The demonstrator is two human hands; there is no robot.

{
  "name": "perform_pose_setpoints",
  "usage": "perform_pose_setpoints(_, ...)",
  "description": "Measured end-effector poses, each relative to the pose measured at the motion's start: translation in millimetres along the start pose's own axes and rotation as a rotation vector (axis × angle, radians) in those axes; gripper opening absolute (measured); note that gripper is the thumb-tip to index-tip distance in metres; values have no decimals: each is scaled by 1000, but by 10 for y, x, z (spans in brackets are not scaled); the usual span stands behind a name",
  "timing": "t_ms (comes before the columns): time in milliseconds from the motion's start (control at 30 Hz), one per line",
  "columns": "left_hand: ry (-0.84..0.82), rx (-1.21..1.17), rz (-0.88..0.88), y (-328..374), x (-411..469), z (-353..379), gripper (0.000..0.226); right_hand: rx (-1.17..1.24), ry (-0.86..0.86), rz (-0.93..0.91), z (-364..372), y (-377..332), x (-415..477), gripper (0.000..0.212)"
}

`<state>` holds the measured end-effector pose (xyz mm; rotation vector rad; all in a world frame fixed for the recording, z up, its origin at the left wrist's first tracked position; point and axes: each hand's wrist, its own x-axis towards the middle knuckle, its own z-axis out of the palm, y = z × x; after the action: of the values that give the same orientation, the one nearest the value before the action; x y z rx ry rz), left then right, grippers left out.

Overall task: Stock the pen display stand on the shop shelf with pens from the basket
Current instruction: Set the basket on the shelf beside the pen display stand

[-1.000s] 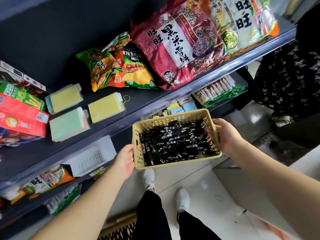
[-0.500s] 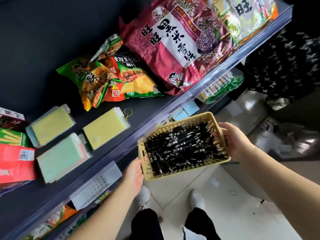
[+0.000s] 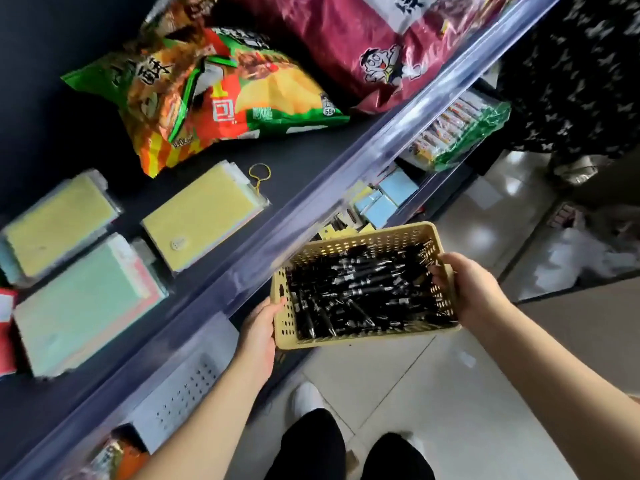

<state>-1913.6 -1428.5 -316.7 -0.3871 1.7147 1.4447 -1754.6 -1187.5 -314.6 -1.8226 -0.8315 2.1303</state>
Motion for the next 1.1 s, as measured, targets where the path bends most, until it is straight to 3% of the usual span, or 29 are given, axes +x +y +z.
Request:
perform_pose_setpoints(300,81,148,240,-348,637,-393,26,-5,-100,-13,247,529,260,7)
perform_pose_setpoints(400,81,277,338,-338,732,-537,17,26,-140,-21,303,709,285,3)
perform_pose_setpoints(500,115,454,435,-278,801,-609,26,91,-192,-25,328,890,290,5)
perform_pose_setpoints(600,178,543,511,-263,950,-655,13,137,-206,-46,356,1048,341,6)
perform_pose_setpoints(700,241,591,600,-262,1102,-678,34,169,-240,-69,410,1190,429,6)
perform_pose_setpoints(1000,291,701,653,-28,1236,-849,39,303,-232,-96,589,1518,359,16)
perform_pose_setpoints(1100,266,737,630,37,1271,-919,28,279,-231,-98,644,1643,218,18)
